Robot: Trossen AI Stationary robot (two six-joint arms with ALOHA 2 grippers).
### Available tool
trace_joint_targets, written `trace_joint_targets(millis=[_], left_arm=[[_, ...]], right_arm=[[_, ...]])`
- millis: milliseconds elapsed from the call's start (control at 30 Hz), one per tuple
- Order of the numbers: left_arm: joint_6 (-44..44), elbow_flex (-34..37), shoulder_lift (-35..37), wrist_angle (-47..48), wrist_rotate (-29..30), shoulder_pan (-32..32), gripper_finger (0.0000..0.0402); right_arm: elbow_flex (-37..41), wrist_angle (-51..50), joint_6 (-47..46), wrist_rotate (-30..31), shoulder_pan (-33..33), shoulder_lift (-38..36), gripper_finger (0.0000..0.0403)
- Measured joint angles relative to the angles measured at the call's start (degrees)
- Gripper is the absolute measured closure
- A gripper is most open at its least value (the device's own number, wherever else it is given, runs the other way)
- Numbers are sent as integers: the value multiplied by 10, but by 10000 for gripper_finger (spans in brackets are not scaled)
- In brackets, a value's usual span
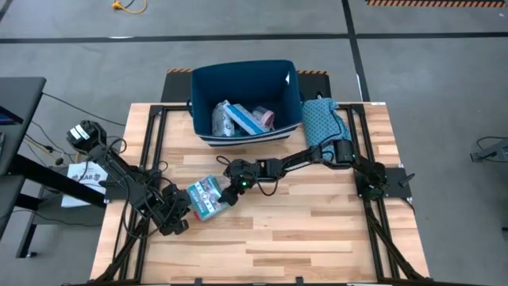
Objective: Pack medical supplies into shirt
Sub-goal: Put the first aid kit into the blue patterned shirt
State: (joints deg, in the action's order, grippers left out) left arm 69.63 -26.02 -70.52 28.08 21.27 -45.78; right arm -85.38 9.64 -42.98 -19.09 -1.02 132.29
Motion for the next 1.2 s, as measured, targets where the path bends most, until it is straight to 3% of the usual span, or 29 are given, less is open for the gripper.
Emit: trace_joint_targets(millis=[200, 333, 700, 800, 967, 1200], left_arm=[[-38, 0, 0, -4, 6, 20, 401], [-91, 1, 0, -11, -25, 53, 401], [-152, 4, -1, -13, -22, 101, 401], [-156, 4, -1, -16, -23, 108, 401], [-160, 4, 0, -14, -7, 122, 401], [-163, 3, 0, -8, -11, 126, 401]], right_arm=[[3, 63, 0, -31, -9, 4, 101], [4, 83, 4, -41, -17, 5, 101], [5, 130, -16, -155, -28, 5, 101], [4, 129, -27, -138, -32, 5, 101], [4, 85, -36, -49, -39, 5, 101], [4, 82, -87, 5, -40, 2, 101]])
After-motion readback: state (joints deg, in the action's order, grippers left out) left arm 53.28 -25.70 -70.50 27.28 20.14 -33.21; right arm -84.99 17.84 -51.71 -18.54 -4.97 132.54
